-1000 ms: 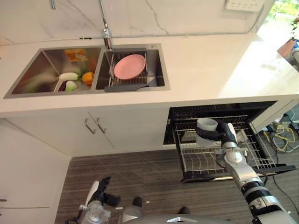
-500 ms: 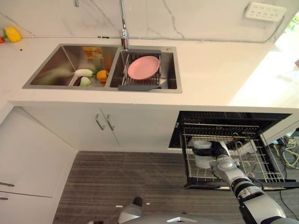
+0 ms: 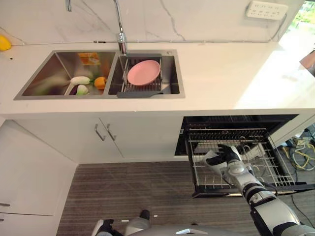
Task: Place the dishes in the dishwasher.
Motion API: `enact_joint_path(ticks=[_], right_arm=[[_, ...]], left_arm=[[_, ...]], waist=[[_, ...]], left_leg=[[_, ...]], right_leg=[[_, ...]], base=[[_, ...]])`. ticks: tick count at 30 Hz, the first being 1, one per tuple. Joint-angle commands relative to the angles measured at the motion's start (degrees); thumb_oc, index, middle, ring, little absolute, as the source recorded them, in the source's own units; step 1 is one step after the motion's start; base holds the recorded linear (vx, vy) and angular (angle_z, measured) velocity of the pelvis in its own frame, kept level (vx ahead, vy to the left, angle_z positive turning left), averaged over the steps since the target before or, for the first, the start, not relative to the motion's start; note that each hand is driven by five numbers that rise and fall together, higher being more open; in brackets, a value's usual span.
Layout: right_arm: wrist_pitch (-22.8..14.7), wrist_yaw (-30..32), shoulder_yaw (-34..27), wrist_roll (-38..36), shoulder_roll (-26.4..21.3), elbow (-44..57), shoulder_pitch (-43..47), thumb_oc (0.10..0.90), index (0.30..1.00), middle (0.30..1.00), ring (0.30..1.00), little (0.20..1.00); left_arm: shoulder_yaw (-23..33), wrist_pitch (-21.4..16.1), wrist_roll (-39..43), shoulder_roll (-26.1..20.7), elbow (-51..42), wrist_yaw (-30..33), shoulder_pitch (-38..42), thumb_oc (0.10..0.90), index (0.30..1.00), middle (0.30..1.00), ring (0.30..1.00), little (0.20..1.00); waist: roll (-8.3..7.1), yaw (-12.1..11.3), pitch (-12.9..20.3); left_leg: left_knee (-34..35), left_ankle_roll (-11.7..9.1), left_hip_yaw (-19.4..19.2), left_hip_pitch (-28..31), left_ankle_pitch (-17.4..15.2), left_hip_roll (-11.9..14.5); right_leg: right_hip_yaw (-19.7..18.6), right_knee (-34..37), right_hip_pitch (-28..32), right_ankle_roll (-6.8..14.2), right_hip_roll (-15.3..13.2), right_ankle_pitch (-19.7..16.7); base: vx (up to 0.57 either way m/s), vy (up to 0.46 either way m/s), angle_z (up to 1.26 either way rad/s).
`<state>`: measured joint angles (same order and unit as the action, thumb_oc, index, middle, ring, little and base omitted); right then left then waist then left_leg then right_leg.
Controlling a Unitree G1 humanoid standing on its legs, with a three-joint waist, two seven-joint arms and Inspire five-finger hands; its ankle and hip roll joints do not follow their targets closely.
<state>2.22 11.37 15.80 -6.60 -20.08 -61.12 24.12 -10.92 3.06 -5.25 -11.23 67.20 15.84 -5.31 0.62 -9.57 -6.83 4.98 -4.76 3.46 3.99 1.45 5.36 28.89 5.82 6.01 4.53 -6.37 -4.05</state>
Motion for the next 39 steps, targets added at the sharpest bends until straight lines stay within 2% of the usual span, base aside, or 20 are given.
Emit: enact_joint_path(ticks=[1,8,9,10,12,13,14,20,21,23,26,28,32,34,35,36,37,38,39], right_arm=[[-3.8,0.7,0.5,-0.4,-0.9,5.5,7.3,0.800,0.900,0.900,0.900,0.900],[-5.0,0.2,-0.8,-3.9,-1.1,16.5,4.1,0.800,0.900,0.900,0.900,0.900],[-6.5,0.5,-3.9,-7.9,-1.3,27.5,-0.5,0.800,0.900,0.900,0.900,0.900],[-8.6,0.6,-6.5,-12.3,-0.4,33.3,-3.7,0.800,0.900,0.900,0.900,0.900],[-10.9,-0.9,-9.1,-16.2,0.2,43.4,-8.9,0.800,0.900,0.900,0.900,0.900],[-13.4,-1.7,-11.1,-19.3,0.9,50.8,-13.1,0.800,0.900,0.900,0.900,0.900],[-13.3,-1.7,-11.1,-19.3,0.9,51.1,-13.4,0.800,0.900,0.900,0.900,0.900],[-19.4,-4.5,-17.7,-22.6,0.7,73.0,-20.0,0.800,0.900,0.900,0.900,0.900],[-19.3,-4.5,-17.8,-22.6,0.7,73.3,-20.2,0.800,0.900,0.900,0.900,0.900],[-22.2,-5.7,-18.7,-27.7,2.8,77.8,-21.0,0.800,0.900,0.900,0.900,0.900],[-22.8,-7.5,-16.4,-30.6,3.2,79.8,-20.1,0.800,0.900,0.900,0.900,0.900],[-22.8,-7.9,-15.5,-30.6,3.0,80.5,-19.4,0.800,0.900,0.900,0.900,0.900],[-22.1,-7.6,-13.8,-27.6,0.8,81.3,-15.6,0.800,0.900,0.900,0.900,0.900],[-22.6,-7.3,-14.7,-28.0,0.5,81.1,-14.6,0.800,0.900,0.900,0.900,0.900],[-22.8,-7.0,-15.6,-27.4,0.1,81.5,-14.9,0.800,0.900,0.900,0.900,0.900],[-22.9,-6.2,-16.6,-26.5,-0.4,81.7,-14.8,0.800,0.900,0.900,0.900,0.900],[-22.9,-6.2,-16.6,-26.5,-0.4,81.7,-14.8,0.800,0.900,0.900,0.900,0.900],[-23.0,-4.8,-17.2,-24.7,-0.8,81.3,-13.5,0.800,0.900,0.900,0.900,0.900],[-22.9,-4.0,-16.8,-23.0,-1.0,81.3,-12.6,0.800,0.900,0.900,0.900,0.900]], left_arm=[[-2.7,0.0,-1.6,-2.3,3.8,0.7,2.1,0.800,0.900,0.900,0.900,0.900],[-2.1,0.4,-2.3,-2.4,4.0,0.5,2.2,0.800,0.900,0.900,0.900,0.900],[-1.5,0.8,-3.1,-2.5,3.9,0.5,2.3,0.800,0.900,0.900,0.900,0.900],[-1.0,0.7,-3.3,-2.5,3.8,0.6,2.3,0.800,0.900,0.900,0.900,0.900],[-0.1,0.9,-4.0,-2.5,3.6,0.5,2.2,0.800,0.900,0.900,0.900,0.900],[0.7,0.8,-4.3,-2.2,3.3,0.9,2.5,0.800,0.900,0.900,0.900,0.900],[0.6,0.8,-4.3,-2.2,3.3,0.9,2.4,0.800,0.900,0.900,0.900,0.900],[3.2,0.2,-4.6,-1.5,1.7,0.9,1.9,0.800,0.900,0.900,0.900,0.900],[3.2,0.2,-4.6,-1.5,1.7,0.9,1.9,0.800,0.900,0.900,0.900,0.900],[2.9,-0.1,-4.8,-1.5,0.8,0.8,1.2,0.800,0.900,0.900,0.900,0.900],[3.2,-0.3,-4.1,-1.7,-0.2,0.9,0.6,0.800,0.900,0.900,0.900,0.900],[3.4,-0.4,-3.7,-1.8,-0.8,1.0,0.3,0.800,0.900,0.900,0.900,0.900],[6.1,-1.3,0.2,-1.7,-2.8,1.0,-0.9,0.800,0.900,0.900,0.900,0.900],[4.1,-1.9,-0.5,-2.7,-5.2,0.4,-0.6,0.800,0.900,0.900,0.900,0.900],[3.3,-1.9,-1.2,-2.5,-5.6,-0.2,-0.2,0.800,0.900,0.900,0.900,0.900],[2.8,-1.8,-1.5,-2.2,-6.4,-0.6,0.4,0.800,0.900,0.900,0.900,0.900],[2.8,-1.8,-1.5,-2.2,-6.4,-0.6,0.4,0.800,0.900,0.900,0.900,0.900],[1.7,-1.8,-2.8,-1.9,-8.4,-0.9,1.4,0.800,0.900,0.900,0.900,0.900],[1.5,-1.7,-4.2,-2.0,-9.4,-1.0,1.4,0.800,0.900,0.900,0.900,0.900]], waist=[[-3.04,0.2,0.2],[-2.73,1.3,0.1],[-2.42,1.9,-0.1],[-2.19,2.4,-0.2],[-1.82,3.1,-0.3],[-1.49,3.7,-0.2],[-1.49,3.7,-0.1],[-0.70,4.7,-0.2],[-0.70,4.7,-0.1],[-0.46,4.8,0.0],[-0.44,4.4,-0.2],[-0.45,4.0,-0.3],[-0.29,1.4,-1.6],[-0.49,0.6,-3.7],[-0.60,1.2,-4.4],[-0.42,2.4,-4.3],[-0.42,2.4,-4.3],[-0.13,5.6,-3.4],[0.13,6.1,-3.1]], left_leg=[[0.0,-1.5,-5.1,-2.8,1.8,-0.4],[0.0,-1.4,-6.1,-2.6,1.6,-0.3],[0.0,-1.4,-6.3,-2.5,1.5,-0.3],[0.0,-1.5,-6.5,-2.4,1.4,-0.2],[0.0,-1.5,-6.5,-2.4,1.3,-0.2],[0.0,-1.5,-6.6,-2.7,1.5,-0.3],[0.0,-1.5,-6.5,-2.7,1.5,-0.4],[0.0,-1.8,-6.4,-3.1,1.7,-0.4],[0.0,-1.8,-6.4,-3.2,1.7,-0.4],[0.0,-2.1,-6.1,-3.6,2.0,-0.3],[0.0,-2.4,-5.9,-4.0,2.3,-0.1],[0.0,-2.5,-5.8,-4.1,2.5,0.0],[0.0,-2.7,-4.5,-4.9,3.1,0.1],[-5.1,-3.0,-3.9,-10.2,3.4,-0.3],[-8.8,-2.8,-6.7,-13.2,3.1,-0.5],[-11.4,-2.3,-11.5,-16.1,3.5,0.4],[-11.4,-2.3,-11.5,-16.1,3.5,0.4],[-11.9,-3.1,-24.7,-14.9,3.7,6.2],[-10.9,-3.3,-29.6,-13.5,5.0,8.7]], right_leg=[[-1.7,-0.8,6.0,2.5,-1.1,8.4],[-2.7,-0.8,5.5,2.6,-1.2,8.3],[-2.8,-0.8,5.5,2.6,-1.2,8.3],[-2.9,-0.8,5.5,2.6,-1.2,8.5],[-2.9,-0.8,5.4,2.6,-1.3,8.5],[-2.8,-0.8,5.2,2.6,-1.5,8.2],[-2.7,-0.8,5.2,2.6,-1.5,8.2],[-2.3,-0.8,4.9,2.7,-1.8,8.0],[-2.2,-0.8,4.9,2.7,-1.8,8.0],[-2.0,-0.8,4.7,2.7,-1.8,8.0],[-1.9,-0.8,4.5,2.7,-1.7,7.9],[-1.8,-0.8,4.4,2.6,-1.6,7.8],[-1.3,-0.8,3.9,2.6,-1.4,7.8],[-0.7,-0.8,2.4,1.8,-1.7,7.8],[0.1,-0.8,1.9,1.5,-2.1,8.2],[1.4,-0.8,1.4,1.3,-2.4,8.7],[1.4,-0.8,1.4,1.3,-2.4,8.7],[3.6,-0.8,1.6,2.1,-2.9,9.4],[4.1,-0.8,1.6,2.7,-3.3,8.8]], base=[[0.00,0.004,-0.10],[0.00,0.010,-0.14],[0.00,0.000,0.00],[0.00,0.000,0.00],[0.00,0.000,0.00],[0.00,0.000,0.00],[0.00,0.000,0.00],[0.00,0.000,0.00],[0.00,0.000,0.00],[0.00,0.000,0.00],[-0.02,-0.015,0.03],[-0.04,-0.028,0.03],[-0.05,-0.048,0.08],[-0.22,-0.078,0.28],[-0.23,-0.017,0.85],[-0.13,0.020,1.53],[-0.04,0.052,2.60],[0.01,0.104,1.97],[0.07,0.175,1.37]])
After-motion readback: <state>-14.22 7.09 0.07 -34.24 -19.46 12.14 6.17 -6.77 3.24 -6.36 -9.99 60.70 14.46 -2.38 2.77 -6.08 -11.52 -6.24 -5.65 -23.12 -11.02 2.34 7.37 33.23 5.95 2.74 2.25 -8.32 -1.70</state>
